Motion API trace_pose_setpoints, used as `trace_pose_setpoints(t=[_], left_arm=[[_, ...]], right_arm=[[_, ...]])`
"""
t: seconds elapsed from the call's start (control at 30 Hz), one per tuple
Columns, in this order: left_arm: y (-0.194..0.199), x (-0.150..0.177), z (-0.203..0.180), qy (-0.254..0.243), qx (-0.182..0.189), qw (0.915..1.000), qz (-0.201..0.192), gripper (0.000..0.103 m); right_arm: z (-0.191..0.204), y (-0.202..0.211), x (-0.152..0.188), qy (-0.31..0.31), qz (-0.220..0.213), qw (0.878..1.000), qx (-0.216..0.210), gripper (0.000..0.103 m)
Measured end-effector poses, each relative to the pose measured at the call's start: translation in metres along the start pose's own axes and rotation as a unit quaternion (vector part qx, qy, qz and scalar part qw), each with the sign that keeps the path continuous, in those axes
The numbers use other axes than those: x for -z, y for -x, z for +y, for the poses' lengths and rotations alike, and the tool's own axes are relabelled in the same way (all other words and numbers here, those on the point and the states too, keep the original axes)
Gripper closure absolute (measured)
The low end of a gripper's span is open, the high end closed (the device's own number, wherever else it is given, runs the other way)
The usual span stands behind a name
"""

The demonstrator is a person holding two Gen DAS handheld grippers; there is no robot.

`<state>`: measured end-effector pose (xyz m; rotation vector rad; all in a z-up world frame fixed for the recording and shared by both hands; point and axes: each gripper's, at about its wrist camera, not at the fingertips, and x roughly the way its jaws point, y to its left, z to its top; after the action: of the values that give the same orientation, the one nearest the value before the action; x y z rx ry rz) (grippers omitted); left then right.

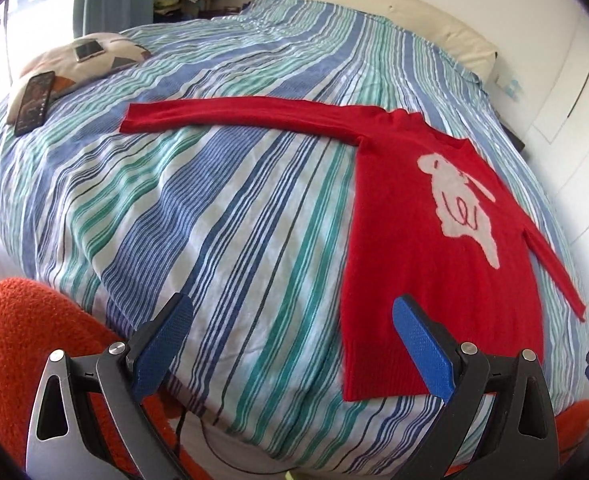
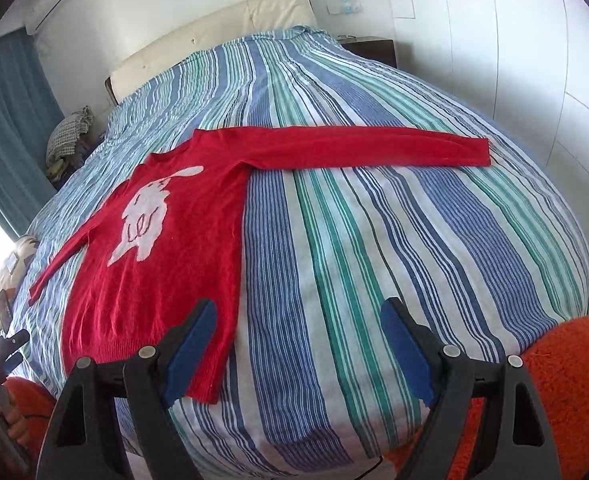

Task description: Fold small clothes

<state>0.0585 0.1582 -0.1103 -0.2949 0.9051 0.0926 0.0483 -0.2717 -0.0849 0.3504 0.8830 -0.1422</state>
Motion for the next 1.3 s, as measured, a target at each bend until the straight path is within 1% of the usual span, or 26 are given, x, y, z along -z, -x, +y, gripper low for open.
trace_pose_setpoints(t=[0.47, 0.63, 1.3], left_arm=[[-0.003, 0.001, 0.000, -0.002, -0.007, 1.0000, 0.004, 0.002], [-0.002, 0.001, 0.002, 0.005, -0.007, 1.0000, 0.001, 0.002], [-0.001, 0.001, 0.004, 0.010, -0.008, 0.9999, -0.002, 0.002]], right_arm=[[0.000, 0.000, 0.002, 0.000, 0.000, 1.000, -0.002, 0.020], [0.000, 0.005, 0.000, 0.000, -0.014, 1.000, -0.003, 0.020], [0.003, 0.015, 0.000, 0.005, -0.034, 0.999, -0.006, 0.020]])
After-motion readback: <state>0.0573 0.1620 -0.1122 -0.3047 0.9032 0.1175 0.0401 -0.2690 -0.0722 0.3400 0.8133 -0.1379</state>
